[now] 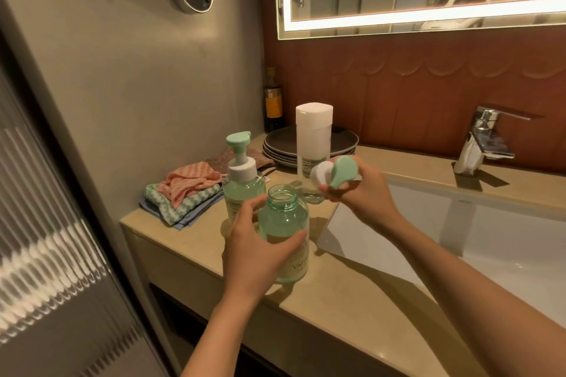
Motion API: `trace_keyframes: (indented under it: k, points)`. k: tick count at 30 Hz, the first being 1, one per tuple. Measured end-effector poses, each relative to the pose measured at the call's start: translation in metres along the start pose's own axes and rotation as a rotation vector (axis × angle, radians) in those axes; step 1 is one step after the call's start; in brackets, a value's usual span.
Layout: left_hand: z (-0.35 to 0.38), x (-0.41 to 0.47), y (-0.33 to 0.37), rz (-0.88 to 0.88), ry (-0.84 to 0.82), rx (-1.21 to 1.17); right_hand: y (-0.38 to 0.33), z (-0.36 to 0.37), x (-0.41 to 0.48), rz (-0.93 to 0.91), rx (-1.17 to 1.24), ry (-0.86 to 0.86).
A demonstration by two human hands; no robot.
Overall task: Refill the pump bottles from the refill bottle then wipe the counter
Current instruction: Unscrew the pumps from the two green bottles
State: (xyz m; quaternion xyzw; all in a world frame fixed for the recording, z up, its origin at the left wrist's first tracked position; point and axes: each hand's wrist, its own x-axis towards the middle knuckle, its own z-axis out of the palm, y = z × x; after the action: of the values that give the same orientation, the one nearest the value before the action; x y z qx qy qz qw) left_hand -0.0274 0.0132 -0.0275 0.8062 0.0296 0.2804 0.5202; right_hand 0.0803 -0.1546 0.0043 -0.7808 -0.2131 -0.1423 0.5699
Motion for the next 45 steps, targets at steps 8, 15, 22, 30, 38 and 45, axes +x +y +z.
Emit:
trace_keyframes:
  k: [8,15,22,30,38,45]
  points:
    - [-0.008,0.002,-0.013,0.027,0.046,0.007,0.033,0.052,0.023,-0.222,-0.360,-0.087]
    - [-0.007,0.002,-0.021,0.008,0.040,-0.037,0.052,0.077,0.043,-0.363,-0.753,-0.144]
    - [-0.003,0.003,-0.020,-0.014,0.067,-0.061,0.052,0.101,0.053,-0.497,-1.003,-0.109]
    - [-0.005,0.003,-0.018,-0.045,0.052,-0.059,0.051,0.112,0.062,-0.281,-1.077,-0.299]
    - [-0.005,0.001,-0.018,-0.055,0.016,-0.077,0.041,0.091,0.050,-0.216,-0.937,-0.330]
    - [-0.002,-0.001,-0.013,-0.023,0.044,-0.012,0.004,0.063,0.031,-0.306,-0.743,-0.159]
